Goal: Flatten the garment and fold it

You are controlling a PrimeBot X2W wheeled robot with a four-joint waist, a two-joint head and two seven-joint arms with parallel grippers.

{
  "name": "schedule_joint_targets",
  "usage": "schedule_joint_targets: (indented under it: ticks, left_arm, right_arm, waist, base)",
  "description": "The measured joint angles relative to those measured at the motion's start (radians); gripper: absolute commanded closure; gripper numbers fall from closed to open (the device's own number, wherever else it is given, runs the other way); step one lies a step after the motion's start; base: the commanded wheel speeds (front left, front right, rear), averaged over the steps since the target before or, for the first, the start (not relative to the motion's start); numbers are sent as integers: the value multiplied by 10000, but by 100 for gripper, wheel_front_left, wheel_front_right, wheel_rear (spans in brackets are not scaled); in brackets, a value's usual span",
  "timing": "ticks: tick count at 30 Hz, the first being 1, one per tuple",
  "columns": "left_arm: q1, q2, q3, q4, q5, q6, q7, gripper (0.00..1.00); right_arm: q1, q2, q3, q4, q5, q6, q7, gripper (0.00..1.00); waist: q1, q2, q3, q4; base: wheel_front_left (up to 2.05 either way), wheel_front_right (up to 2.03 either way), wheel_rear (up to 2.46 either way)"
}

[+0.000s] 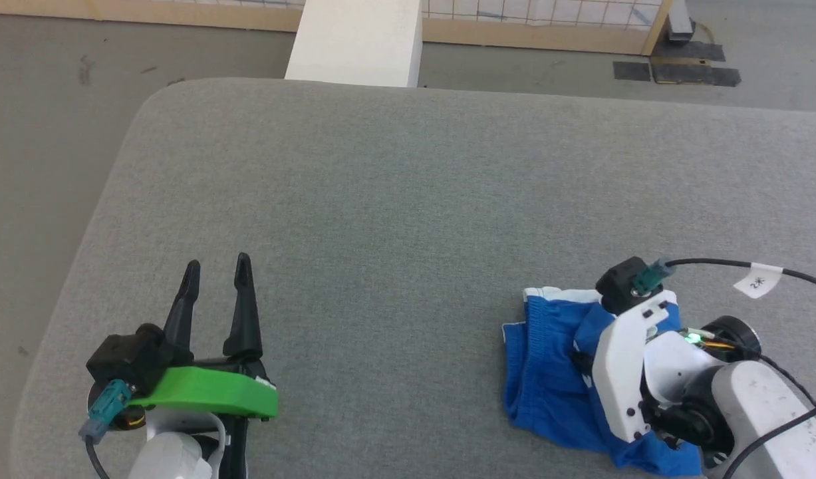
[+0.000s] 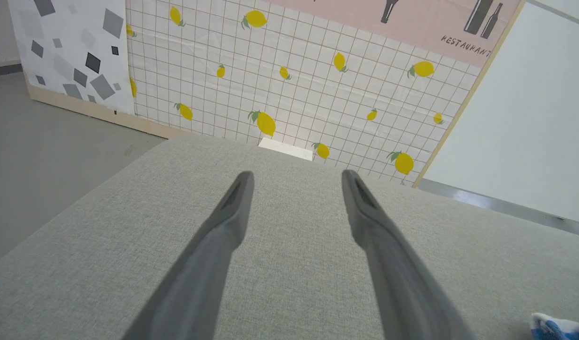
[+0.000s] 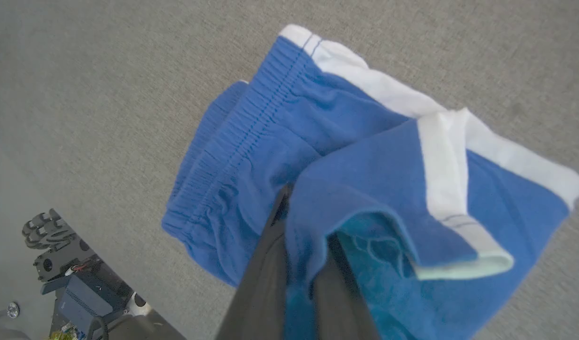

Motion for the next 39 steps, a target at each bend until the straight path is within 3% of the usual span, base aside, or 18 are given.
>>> schedule_joint_targets:
  ticks: [5,6,7,8,27,33,39]
  left_arm:
    - [-12,-36,-10,31,-2,-2,0,0]
    - [-15,-44,-12,38,-2,-2,0,0]
    - [-18,-58,-10,48,-2,-2,0,0]
    - [-19,-71,-10,54,-4,-4,0,0]
    - [-67,-65,15,169,-8,-81,0,0]
    - [-52,-17,38,90,2,-75,0,0]
    - [-44,-19,56,2,15,4,0,0]
  right_arm:
    - [-113,52,238,621,-15,0,-397,100]
    - [-116,90,213,744,-31,0,-585,87]
    - [-132,115,226,832,-86,0,-802,51]
    - [-157,132,259,894,-105,0,-895,0]
    - [-976,322,1615,-692,194,0,-1396,0]
    - [-951,169,472,-1020,-727,0,-1641,0]
    - [181,186,-1471,-1124,-2251,0,-1131,0]
  waist:
    - [0,0,94,110]
    - [0,0,110,128]
    - [0,0,125,142]
    - [0,0,135,149]
    - [0,0,-151,-117]
    - [0,0,-322,-356]
    - [0,0,-398,-566]
  base:
    - [0,0,0]
    - [0,0,0]
    - [0,0,0]
    - [0,0,0]
    - [0,0,0]
    - [0,0,0]
    - [0,0,0]
